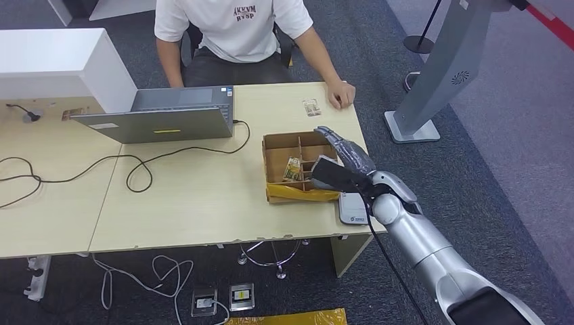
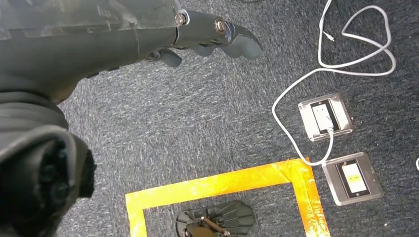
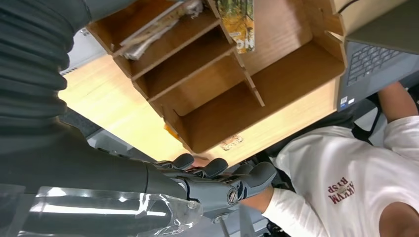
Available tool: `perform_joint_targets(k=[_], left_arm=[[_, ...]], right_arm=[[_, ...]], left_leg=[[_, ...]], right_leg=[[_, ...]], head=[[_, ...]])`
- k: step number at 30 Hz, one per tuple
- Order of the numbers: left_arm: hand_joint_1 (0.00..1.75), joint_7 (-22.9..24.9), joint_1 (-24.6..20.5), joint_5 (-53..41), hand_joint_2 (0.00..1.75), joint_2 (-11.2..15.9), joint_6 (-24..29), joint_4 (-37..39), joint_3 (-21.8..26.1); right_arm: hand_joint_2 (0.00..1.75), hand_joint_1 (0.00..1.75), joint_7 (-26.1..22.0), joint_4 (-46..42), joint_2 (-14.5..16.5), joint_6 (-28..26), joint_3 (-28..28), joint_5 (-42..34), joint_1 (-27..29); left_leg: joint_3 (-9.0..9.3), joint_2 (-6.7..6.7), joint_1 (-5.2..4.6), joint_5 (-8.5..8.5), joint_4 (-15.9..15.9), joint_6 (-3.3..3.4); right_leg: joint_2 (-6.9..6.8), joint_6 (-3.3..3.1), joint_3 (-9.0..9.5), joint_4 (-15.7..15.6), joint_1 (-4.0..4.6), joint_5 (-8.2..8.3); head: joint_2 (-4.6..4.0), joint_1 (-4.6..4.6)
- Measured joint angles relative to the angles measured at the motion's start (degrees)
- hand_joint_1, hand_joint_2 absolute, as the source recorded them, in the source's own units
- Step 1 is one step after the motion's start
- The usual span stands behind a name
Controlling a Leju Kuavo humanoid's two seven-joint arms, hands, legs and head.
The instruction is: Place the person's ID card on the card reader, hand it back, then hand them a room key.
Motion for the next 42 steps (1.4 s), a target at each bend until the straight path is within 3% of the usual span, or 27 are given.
perform_joint_targets(k=[15,26,42], left_arm=[[0.0,0.7,-0.3,-0.7,0.0,0.3,-0.1,0.0,-0.9],[0.0,2.3,-1.0,-1.1,0.0,0.3,-0.1,0.0,-1.0],[0.0,2.5,-1.3,-0.6,0.0,0.4,-0.3,0.0,-1.6]], right_arm=[[1.75,0.0,1.3,-3.0,-2.0,-2.6,-0.3,4.1,3.7],[1.75,0.0,7.0,-2.2,-3.1,-7.2,-0.3,12.0,4.1],[1.75,0.0,5.3,0.2,-2.5,-7.1,-0.1,14.0,4.2]], left_leg=[[0.0,0.03,0.0,0.0,0.0,0.0],[-0.01,0.05,0.0,0.0,0.0,0.0],[-0.05,0.05,0.0,-0.02,0.0,-0.02]], right_leg=[[0.03,0.0,-0.01,0.0,0.0,0.0],[0.05,0.0,-0.01,0.0,0.0,0.0],[0.01,0.0,0.01,0.0,0.0,0.0]], head=[[0.0,-0.01],[0.0,0.0],[0.0,0.0]])
